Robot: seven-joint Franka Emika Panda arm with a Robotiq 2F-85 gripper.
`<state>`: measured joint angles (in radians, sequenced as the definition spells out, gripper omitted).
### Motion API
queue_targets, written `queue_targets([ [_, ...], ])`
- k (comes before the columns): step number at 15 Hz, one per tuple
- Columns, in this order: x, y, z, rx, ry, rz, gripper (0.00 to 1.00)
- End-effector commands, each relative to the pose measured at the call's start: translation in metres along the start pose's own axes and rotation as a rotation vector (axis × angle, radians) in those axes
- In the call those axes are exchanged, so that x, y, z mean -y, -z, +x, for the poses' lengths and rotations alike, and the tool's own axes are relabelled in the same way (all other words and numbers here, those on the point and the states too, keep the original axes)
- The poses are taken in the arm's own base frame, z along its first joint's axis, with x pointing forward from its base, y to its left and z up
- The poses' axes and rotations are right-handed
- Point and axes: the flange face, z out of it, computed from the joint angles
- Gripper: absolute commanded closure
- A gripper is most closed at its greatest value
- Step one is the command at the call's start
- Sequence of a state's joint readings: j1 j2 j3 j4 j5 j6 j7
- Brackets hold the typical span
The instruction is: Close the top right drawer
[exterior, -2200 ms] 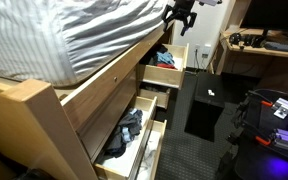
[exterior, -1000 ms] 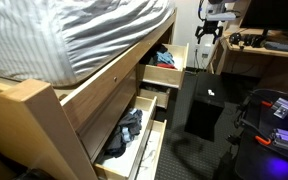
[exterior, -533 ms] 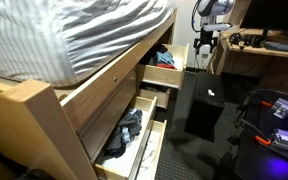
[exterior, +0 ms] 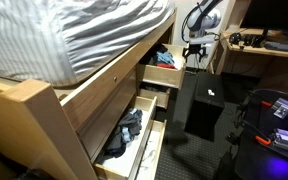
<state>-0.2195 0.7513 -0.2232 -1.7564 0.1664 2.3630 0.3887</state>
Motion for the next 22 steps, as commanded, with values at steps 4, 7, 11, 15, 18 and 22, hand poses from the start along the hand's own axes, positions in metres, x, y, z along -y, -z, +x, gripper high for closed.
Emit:
queue_targets([
  [4, 0.041, -0.070, -0.011, -0.010, -0.117, -0.131, 0.00],
  [7, 0.048, -0.073, -0.009, -0.021, -0.133, -0.153, 0.00],
  [11, 0.007, -0.068, 0.002, -0.048, -0.227, -0.271, 0.00],
  [15, -0.052, -0.073, 0.013, -0.017, -0.316, -0.351, 0.00],
  [18, 0.006, -0.075, -0.008, 0.016, -0.245, -0.275, 0.00],
  [22, 0.006, -0.075, -0.008, 0.017, -0.250, -0.274, 0.00],
])
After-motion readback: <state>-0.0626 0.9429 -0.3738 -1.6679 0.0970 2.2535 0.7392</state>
